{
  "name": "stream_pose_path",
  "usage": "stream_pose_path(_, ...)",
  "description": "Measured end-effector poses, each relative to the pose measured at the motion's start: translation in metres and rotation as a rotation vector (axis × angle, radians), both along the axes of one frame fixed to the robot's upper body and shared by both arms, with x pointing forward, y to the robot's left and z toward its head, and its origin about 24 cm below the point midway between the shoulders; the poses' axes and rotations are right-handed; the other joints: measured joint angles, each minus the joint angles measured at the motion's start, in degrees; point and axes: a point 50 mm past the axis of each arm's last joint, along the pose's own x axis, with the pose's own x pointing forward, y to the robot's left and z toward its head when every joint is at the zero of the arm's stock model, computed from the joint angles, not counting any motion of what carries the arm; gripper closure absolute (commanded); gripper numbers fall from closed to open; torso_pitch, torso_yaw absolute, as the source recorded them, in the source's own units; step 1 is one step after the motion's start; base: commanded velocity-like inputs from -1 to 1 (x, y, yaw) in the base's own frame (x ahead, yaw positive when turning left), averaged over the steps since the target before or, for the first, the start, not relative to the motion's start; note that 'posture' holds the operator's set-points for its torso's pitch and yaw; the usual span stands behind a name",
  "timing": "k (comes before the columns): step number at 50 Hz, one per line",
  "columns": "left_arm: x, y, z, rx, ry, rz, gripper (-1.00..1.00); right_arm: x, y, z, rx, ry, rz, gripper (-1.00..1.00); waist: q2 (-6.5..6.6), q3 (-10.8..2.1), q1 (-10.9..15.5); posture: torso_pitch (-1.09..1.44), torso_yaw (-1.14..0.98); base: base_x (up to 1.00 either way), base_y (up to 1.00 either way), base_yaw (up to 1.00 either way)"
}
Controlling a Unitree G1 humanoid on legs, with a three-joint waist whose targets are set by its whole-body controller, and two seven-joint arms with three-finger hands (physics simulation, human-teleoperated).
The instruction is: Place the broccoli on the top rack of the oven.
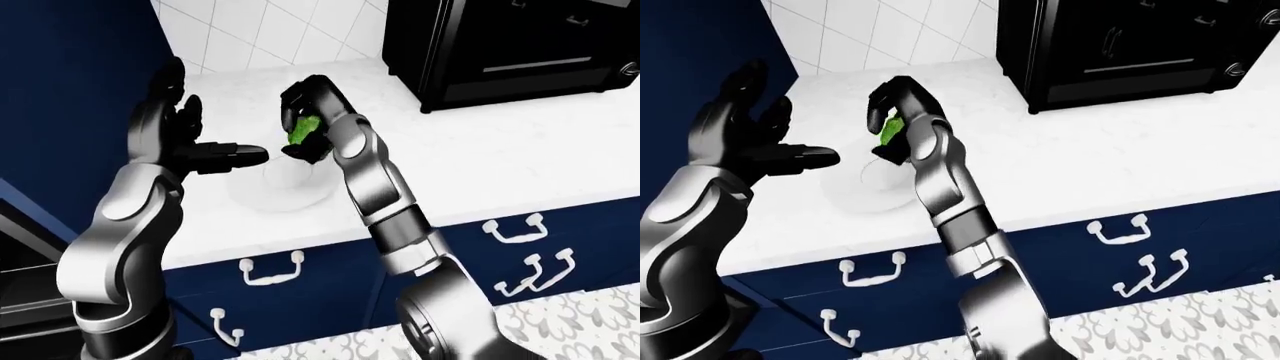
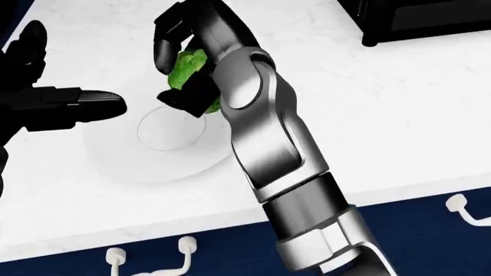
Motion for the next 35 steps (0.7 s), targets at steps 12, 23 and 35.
stream_pose_path(12,0.001,0.0,0.0,-0.001,-0.001,-0.001,-1.0,0.003,-0.008,0.024,-0.007,0.002,-0.018,1.0,0.02,0.27,-0.04,0.0,0.0,0.0,0.0,0.0)
stream_pose_path(23,-0.002,0.0,0.003,0.002,-0.008,0.0,-1.0,0.003,-0.021,0.054,0.059,-0.004,-0.038,1.0,-0.09,0.36,0.04,0.0,0.0,0.0,0.0,0.0)
stream_pose_path(35,-0.001,-0.001,0.002,0.003,-0.005,-0.002,-1.0,-0.001,-0.045,0.086,0.105,0.0,-0.072,1.0,-0.33,0.68,0.11,0.0,0.0,0.0,0.0,0.0)
